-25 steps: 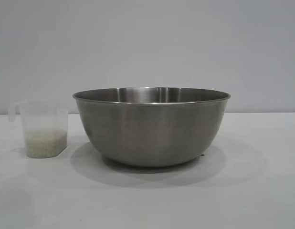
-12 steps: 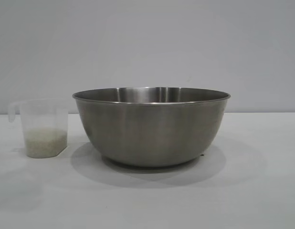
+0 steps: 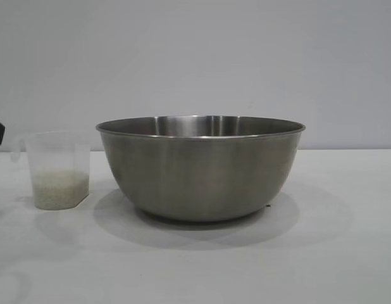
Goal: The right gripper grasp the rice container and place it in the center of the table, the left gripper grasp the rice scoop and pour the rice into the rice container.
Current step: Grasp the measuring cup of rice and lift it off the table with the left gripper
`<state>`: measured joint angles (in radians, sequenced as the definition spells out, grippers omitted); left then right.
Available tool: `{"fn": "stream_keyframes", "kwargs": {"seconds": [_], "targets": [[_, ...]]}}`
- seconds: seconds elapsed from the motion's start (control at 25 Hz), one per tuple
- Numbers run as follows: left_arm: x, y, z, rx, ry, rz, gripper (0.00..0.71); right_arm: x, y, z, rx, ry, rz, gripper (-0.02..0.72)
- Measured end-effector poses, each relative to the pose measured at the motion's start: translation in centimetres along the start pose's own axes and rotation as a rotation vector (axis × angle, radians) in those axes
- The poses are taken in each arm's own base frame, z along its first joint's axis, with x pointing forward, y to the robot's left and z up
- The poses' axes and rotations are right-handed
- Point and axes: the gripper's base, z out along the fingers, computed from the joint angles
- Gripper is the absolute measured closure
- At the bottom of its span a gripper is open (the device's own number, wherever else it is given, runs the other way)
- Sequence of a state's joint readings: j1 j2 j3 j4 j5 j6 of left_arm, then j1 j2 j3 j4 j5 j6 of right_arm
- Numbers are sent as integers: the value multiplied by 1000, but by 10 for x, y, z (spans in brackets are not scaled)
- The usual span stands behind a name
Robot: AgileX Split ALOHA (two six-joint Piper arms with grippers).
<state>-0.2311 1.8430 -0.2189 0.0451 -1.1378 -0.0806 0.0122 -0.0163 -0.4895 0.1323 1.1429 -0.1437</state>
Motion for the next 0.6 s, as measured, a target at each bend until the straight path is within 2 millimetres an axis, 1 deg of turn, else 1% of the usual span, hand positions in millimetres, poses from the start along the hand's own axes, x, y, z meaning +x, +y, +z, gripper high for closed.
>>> {"fn": "stream_keyframes", "kwargs": {"seconds": [0.6], "targets": [[3, 1, 16, -1, 10, 0, 490, 0, 0, 0, 0, 0, 0, 170]]}}
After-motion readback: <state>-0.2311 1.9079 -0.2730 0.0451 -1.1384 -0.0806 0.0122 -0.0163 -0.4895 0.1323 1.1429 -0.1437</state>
